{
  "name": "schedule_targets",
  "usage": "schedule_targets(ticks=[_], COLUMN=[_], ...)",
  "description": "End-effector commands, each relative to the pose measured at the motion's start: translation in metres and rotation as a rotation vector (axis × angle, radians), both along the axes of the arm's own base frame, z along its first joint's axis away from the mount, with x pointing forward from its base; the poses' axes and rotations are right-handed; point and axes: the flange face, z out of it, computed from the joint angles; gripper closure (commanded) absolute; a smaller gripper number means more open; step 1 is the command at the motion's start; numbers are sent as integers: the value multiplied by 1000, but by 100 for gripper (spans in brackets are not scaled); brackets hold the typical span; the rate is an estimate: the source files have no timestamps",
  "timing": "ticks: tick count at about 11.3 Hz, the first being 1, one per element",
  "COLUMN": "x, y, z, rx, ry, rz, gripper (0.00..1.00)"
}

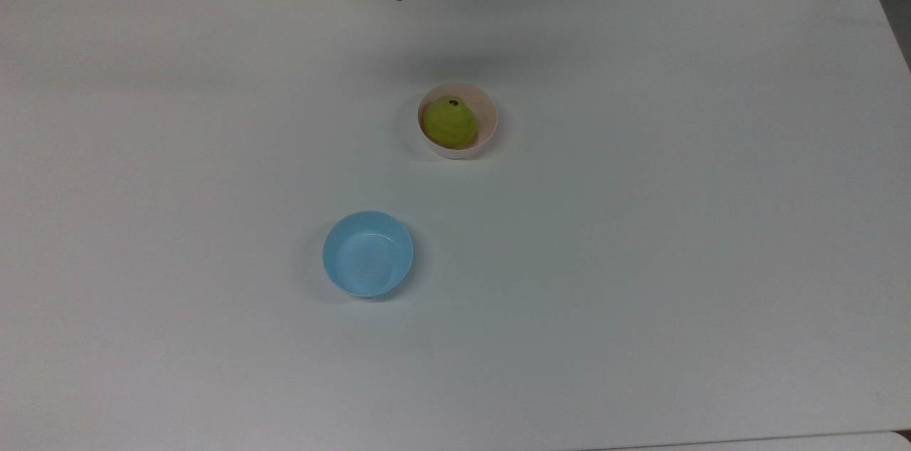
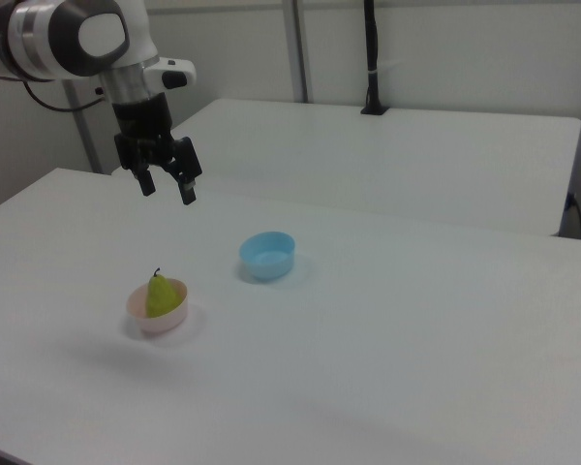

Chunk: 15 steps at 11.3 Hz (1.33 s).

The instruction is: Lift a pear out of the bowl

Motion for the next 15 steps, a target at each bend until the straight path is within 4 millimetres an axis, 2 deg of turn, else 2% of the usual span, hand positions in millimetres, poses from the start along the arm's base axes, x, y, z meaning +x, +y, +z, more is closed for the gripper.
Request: schedule_targets(ticks=[1,9,11,12,15], x=[4,7,8,6,1], y=[-1,5,22,44,87], z=[3,2,-4,-5,-8], rx=[-11,-11,-9,-5,2], ry=[-8,-28,-16,-14,-11], rz=[23,33,59,94,157], gripper=[0,0,0,0,0])
